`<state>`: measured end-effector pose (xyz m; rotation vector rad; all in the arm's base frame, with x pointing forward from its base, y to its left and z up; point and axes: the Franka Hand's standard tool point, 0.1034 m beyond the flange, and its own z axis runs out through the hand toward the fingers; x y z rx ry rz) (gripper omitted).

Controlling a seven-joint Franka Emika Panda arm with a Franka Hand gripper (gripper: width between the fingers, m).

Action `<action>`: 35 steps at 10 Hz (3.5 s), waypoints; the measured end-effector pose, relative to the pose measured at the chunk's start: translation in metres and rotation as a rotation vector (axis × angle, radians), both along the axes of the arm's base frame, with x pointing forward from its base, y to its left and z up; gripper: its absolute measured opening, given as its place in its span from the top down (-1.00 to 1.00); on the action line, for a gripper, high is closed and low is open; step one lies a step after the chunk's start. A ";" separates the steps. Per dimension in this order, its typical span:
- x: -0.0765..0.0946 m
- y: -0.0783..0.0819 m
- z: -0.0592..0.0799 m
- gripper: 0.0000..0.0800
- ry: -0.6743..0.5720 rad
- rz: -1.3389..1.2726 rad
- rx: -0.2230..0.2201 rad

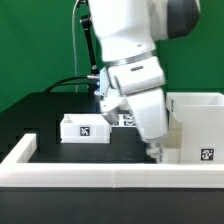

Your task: Assemble drawer

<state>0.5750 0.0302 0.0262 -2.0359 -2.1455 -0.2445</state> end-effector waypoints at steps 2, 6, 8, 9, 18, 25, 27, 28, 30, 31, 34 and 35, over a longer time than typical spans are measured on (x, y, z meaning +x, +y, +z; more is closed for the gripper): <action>0.000 0.006 -0.001 -0.62 0.020 -0.037 0.002; 0.002 -0.021 0.002 -0.62 0.012 -0.046 -0.010; 0.001 -0.051 0.004 -0.62 0.008 -0.098 -0.017; -0.005 -0.066 0.007 -0.62 0.008 -0.122 -0.022; -0.074 -0.111 0.036 -0.62 0.062 -0.330 -0.076; -0.107 -0.122 0.040 -0.62 0.115 -0.916 -0.068; -0.125 -0.122 0.034 -0.62 0.133 -1.106 -0.060; -0.124 -0.121 0.035 -0.62 0.145 -1.151 -0.056; -0.124 -0.121 0.034 -0.62 0.164 -1.239 -0.051; -0.124 -0.121 0.034 -0.62 0.180 -1.311 -0.047; -0.133 -0.114 0.026 -0.62 0.244 -1.588 -0.038; -0.135 -0.110 0.024 -0.62 0.263 -1.683 -0.035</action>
Offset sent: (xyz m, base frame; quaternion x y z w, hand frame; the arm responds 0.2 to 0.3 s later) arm 0.0000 0.0000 0.0000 0.0000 0.0000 0.0000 1.0000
